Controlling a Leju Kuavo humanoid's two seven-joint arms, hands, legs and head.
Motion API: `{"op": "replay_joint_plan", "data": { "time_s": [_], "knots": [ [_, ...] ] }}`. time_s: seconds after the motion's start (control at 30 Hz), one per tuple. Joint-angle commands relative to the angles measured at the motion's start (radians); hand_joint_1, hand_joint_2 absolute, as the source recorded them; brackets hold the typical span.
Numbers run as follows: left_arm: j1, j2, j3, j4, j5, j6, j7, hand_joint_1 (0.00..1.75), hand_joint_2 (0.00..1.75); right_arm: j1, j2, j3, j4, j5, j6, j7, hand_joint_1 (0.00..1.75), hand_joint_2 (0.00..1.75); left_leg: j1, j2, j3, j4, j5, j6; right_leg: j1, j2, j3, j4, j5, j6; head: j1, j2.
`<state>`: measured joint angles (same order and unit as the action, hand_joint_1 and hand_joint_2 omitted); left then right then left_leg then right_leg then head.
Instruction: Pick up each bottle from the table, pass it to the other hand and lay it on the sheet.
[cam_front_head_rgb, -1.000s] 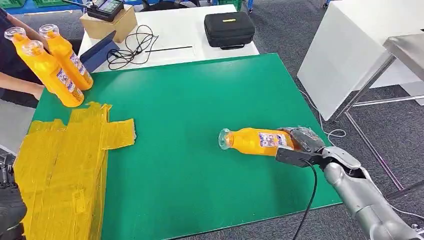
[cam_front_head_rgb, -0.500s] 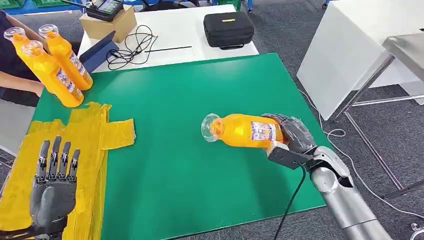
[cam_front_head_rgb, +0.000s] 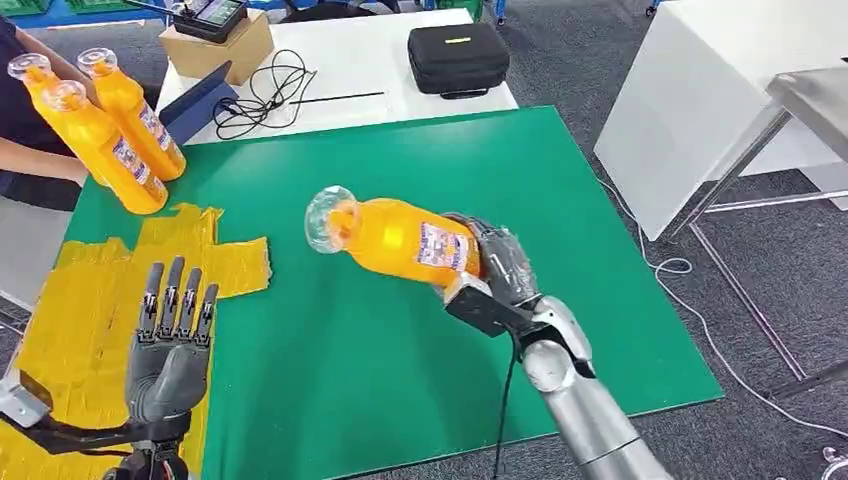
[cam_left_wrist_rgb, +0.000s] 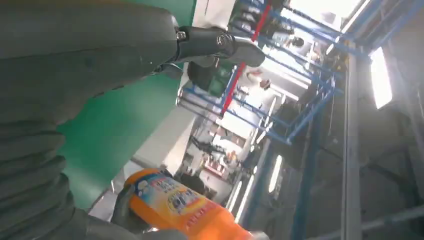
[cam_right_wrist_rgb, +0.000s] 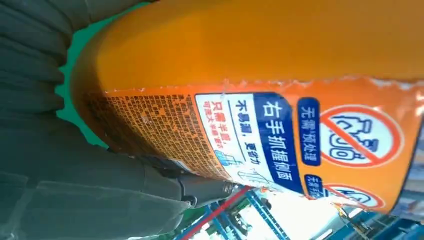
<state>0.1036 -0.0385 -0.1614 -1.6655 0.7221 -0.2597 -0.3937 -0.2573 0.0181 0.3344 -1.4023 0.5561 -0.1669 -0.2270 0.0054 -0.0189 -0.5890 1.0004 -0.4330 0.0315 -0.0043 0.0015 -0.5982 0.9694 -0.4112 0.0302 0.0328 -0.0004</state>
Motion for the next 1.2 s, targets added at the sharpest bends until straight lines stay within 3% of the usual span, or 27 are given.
{"op": "replay_joint_plan", "data": {
  "time_s": [0.03,0.2,0.9,1.07,1.2],
  "knots": [
    [-0.018,-0.027,-0.050,-0.008,0.009,0.072,-0.001,0.00,1.75,-0.118,0.181,0.147,0.198,0.026,-0.068,0.039,1.75,1.75,0.000,0.007,0.004,0.000,-0.003,-0.002,0.000,0.005,0.002,0.001,-0.001,-0.001,0.000,0.000],
    [-0.012,-0.046,-0.028,-0.036,-0.003,0.088,0.011,0.00,1.75,-0.178,0.208,0.174,0.283,0.001,-0.062,0.059,1.75,1.75,0.000,0.004,0.001,0.000,-0.001,-0.001,0.000,0.004,0.000,0.000,0.000,-0.001,0.000,0.000],
    [0.004,-0.112,-0.005,-0.073,-0.045,0.076,0.048,0.00,1.75,-0.140,0.215,0.271,0.325,0.002,-0.070,0.117,1.75,1.75,0.000,0.000,0.001,-0.001,-0.001,-0.001,0.000,0.000,0.000,-0.001,-0.001,-0.001,0.000,0.000],
    [0.018,-0.145,0.043,-0.118,-0.105,0.138,0.064,0.00,1.75,-0.114,0.219,0.335,0.232,0.133,-0.035,0.309,1.75,1.75,0.000,0.001,0.001,0.000,-0.002,-0.001,0.000,0.001,0.000,0.000,-0.001,-0.001,0.000,0.000],
    [0.031,-0.145,0.048,-0.129,-0.107,0.138,0.064,0.00,1.75,-0.110,0.221,0.349,0.212,0.150,-0.033,0.326,1.75,1.75,0.000,0.001,0.000,0.000,-0.001,-0.001,0.000,0.001,0.000,0.000,-0.001,-0.001,0.000,0.000]
  ]
}}
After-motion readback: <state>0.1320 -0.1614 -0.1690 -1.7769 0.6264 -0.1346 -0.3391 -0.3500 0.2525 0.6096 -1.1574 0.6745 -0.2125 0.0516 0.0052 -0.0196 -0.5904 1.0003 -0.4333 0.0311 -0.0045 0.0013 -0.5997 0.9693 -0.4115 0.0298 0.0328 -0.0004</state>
